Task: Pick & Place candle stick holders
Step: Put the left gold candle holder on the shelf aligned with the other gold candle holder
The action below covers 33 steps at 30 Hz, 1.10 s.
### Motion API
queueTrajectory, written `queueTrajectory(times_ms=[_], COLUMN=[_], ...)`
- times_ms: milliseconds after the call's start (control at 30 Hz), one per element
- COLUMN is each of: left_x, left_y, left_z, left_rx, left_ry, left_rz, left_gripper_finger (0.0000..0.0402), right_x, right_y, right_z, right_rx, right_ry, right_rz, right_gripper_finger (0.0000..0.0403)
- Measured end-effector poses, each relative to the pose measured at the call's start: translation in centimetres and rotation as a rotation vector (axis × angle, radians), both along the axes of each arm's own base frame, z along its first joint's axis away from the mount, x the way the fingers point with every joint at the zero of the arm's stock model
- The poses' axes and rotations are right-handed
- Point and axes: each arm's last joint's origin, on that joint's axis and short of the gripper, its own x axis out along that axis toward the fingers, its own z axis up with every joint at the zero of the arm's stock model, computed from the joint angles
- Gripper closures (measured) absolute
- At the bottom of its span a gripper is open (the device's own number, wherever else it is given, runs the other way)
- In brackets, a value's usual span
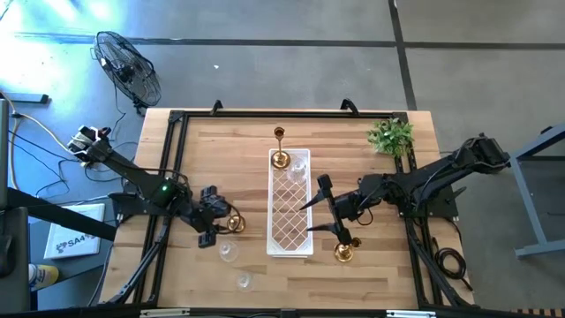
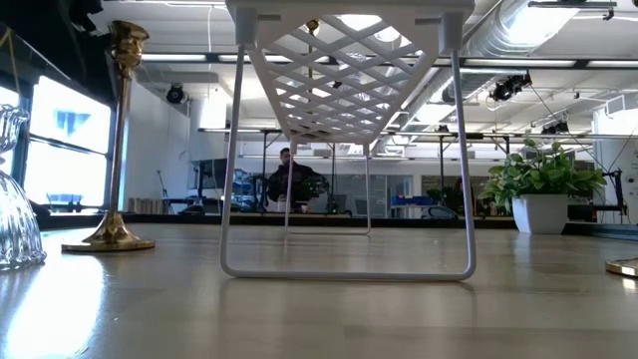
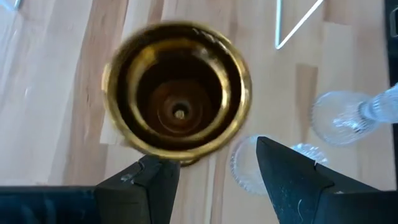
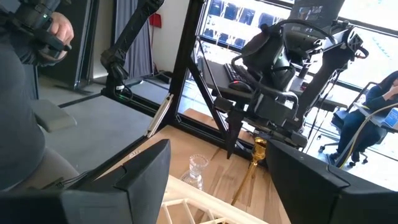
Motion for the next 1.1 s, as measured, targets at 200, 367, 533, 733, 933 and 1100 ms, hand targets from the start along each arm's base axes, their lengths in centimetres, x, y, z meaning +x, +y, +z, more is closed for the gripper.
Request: queueTrajectory(times_ms=[200,367,533,733,933,1100], left_x=[-0.13,-0.09,-0.04,0.05,0.30,0.29], left_y=[0.12,0.24,0.39,0.48,0.55,0.54], left_z=[-0.10,-0.08,-0.03,0.05,0.28,0.27], left_rx=[0.009,0.041,0.081,0.117,0.185,0.193], left_ry=[0.013,-0.004,-0.029,-0.056,-0.107,-0.105], left_rz=[0.023,0.047,0.078,0.096,0.093,0.082], left_gripper_finger=[0.0197,0.0197,0.0197,0.0197,0.0197,0.0197], right_x=[0.00,0.00,0.00,-0.01,-0.01,-0.02], right_y=[0.01,0.00,0.00,0.00,0.01,0.01], right_z=[0.00,-0.02,-0.03,-0.24,-0.31,-0.36], right_rx=[0.000,0.000,0.000,-0.006,-0.008,-0.009], right_ry=[0.000,0.001,0.002,0.021,0.027,0.032], right_rz=[0.000,0.000,0.000,0.000,0.000,0.000], right_gripper_finger=[0.0146,0.0146,0.0146,0.0146,0.0146,0.0146])
